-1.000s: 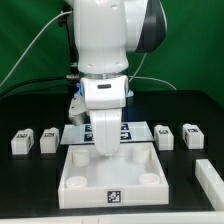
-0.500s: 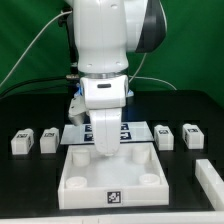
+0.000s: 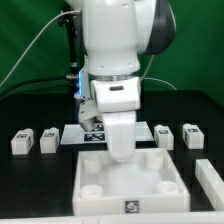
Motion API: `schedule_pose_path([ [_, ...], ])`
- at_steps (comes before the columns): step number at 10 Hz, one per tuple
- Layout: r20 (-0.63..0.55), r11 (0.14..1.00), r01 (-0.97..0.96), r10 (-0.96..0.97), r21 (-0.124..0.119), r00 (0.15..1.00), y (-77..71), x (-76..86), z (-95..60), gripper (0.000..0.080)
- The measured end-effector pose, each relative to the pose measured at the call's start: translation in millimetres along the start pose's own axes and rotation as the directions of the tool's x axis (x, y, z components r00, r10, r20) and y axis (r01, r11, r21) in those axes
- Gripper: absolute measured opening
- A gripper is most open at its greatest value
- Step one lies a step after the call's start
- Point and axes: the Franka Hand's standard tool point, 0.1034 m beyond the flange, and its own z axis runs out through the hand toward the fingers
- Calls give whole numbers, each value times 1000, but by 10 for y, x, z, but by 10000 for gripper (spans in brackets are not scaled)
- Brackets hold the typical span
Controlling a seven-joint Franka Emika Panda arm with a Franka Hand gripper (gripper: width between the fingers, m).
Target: Assemble one leg
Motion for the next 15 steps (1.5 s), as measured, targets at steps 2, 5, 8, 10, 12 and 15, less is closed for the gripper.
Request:
schedule_pose_path([
  [2,-15,1000,12,-12,-28,1000,139,135,5,62],
  [5,-29,999,-16,15,-36,999,240,263,10,62],
  [8,-30,998,-56,54,-42,998,239,264,11,62],
  [10,-30,998,-56,55,-40,998,235,260,16,101],
  [12,-30,998,-58,57,-40,998,233,254,18,434],
  [15,-30,998,-59,57,-39,998,231,251,23,593],
])
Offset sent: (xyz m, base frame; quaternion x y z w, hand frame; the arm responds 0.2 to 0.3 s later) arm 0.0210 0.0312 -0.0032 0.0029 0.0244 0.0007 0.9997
